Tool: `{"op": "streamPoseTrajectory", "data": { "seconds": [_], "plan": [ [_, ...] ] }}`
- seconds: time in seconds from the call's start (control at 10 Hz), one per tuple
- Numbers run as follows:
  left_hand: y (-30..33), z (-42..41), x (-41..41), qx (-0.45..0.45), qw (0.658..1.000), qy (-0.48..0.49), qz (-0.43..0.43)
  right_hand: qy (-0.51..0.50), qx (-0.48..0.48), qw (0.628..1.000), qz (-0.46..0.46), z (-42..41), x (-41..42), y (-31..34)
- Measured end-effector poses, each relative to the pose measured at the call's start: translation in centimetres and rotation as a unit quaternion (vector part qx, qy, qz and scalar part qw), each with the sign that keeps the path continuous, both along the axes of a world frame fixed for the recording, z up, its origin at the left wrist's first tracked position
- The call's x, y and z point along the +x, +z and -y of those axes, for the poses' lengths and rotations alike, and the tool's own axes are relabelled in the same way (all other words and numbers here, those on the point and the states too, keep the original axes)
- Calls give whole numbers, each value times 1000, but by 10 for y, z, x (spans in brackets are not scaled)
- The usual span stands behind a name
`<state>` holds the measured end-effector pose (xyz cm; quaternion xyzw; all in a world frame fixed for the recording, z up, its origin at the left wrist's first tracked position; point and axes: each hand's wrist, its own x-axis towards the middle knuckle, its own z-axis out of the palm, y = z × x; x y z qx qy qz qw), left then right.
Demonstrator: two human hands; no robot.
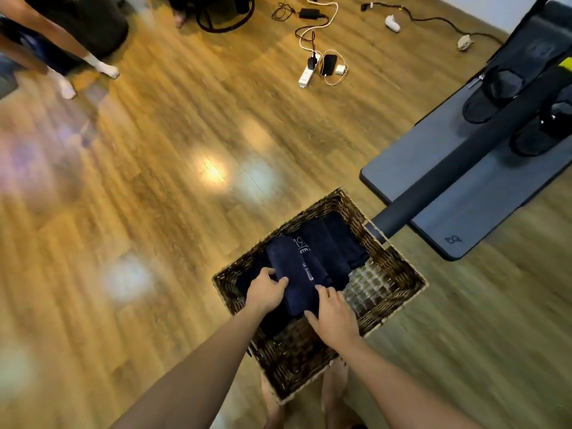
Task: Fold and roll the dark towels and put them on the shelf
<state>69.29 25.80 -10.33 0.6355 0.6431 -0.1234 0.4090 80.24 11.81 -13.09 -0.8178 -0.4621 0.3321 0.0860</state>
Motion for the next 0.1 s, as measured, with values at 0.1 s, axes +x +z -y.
{"op": "streamPoseTrajectory", "data": {
  "seconds": [0.1],
  "plan": [
    [24,14,-4,19,1000,-13,4,5,1,1000,-6,11,-1,20]
  ]
}}
